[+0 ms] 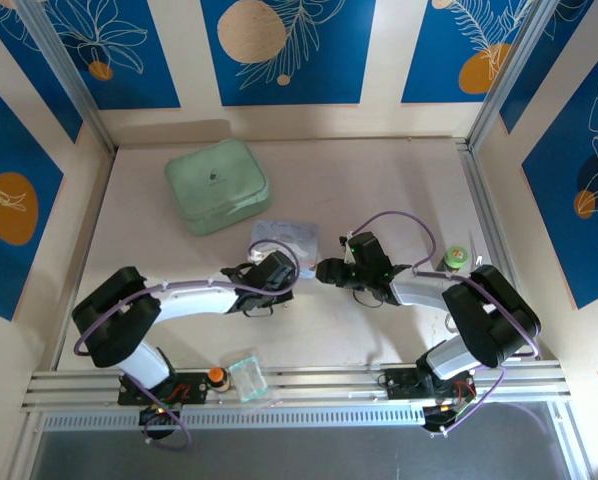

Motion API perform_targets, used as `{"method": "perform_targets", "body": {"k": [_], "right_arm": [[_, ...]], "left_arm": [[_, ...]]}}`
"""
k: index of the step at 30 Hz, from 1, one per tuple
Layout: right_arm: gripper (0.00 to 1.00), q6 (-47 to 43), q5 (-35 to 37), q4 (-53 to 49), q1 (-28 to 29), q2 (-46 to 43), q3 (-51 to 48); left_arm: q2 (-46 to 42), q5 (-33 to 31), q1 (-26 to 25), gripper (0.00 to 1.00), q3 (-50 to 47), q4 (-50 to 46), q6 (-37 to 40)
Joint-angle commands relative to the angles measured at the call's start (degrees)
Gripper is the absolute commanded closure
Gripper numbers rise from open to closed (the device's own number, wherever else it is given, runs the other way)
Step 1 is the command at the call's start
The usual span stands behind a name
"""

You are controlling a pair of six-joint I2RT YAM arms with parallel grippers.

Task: Unlock a padlock with a key

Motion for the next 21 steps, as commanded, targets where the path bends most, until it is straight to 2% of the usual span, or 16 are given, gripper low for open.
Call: {"method": "perform_targets", "body": {"k": [1,10,18,21], "right_arm": [[0.47,0.2,0.6,-1.1,0.4,-0.2,1.8],[0.47,-0.1,0.7,-1.7,0.3,-0.6,1.6],[0.46,-0.5,1.2,-1.8,0.0,-0.6,1.1],[0.46,-0.4,1.1,-1.7,-0.2,-0.3,1.0]], "left_arm": [[2.9,-6.1,0.7,0.99,3.7,-13.5,7.8],[7.6,-8.5,0.1,0.87,5.9,-16.1,10.2],[9.2,-13.4,-3.9,0.71,9.9,-21.2,9.3],[9.8,-14.1,-4.5,0.7,10.2,-21.3,8.7]]}}
